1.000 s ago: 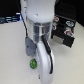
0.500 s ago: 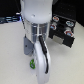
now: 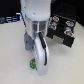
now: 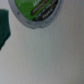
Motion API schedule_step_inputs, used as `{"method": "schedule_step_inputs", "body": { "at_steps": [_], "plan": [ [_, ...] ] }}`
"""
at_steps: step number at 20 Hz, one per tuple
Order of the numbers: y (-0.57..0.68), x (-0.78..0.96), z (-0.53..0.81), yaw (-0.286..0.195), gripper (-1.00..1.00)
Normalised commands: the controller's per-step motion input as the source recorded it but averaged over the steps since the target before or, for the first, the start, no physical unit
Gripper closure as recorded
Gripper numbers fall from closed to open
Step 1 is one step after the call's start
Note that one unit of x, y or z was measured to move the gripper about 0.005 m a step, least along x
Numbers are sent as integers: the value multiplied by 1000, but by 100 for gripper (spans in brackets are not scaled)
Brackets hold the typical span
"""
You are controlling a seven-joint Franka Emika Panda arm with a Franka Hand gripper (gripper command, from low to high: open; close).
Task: Open the kcup holder, insert the kcup into the holder, and close the kcup holder
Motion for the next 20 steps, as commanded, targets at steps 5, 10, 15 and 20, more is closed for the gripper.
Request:
{"method": "schedule_step_inputs", "body": {
  "at_steps": [5, 10, 15, 20],
  "plan": [
    [-284, 373, 4, -131, -100],
    [-167, 140, 22, -27, -100],
    [-87, -8, -60, -60, -100],
    [-77, 45, -71, -115, -100]
  ]
}}
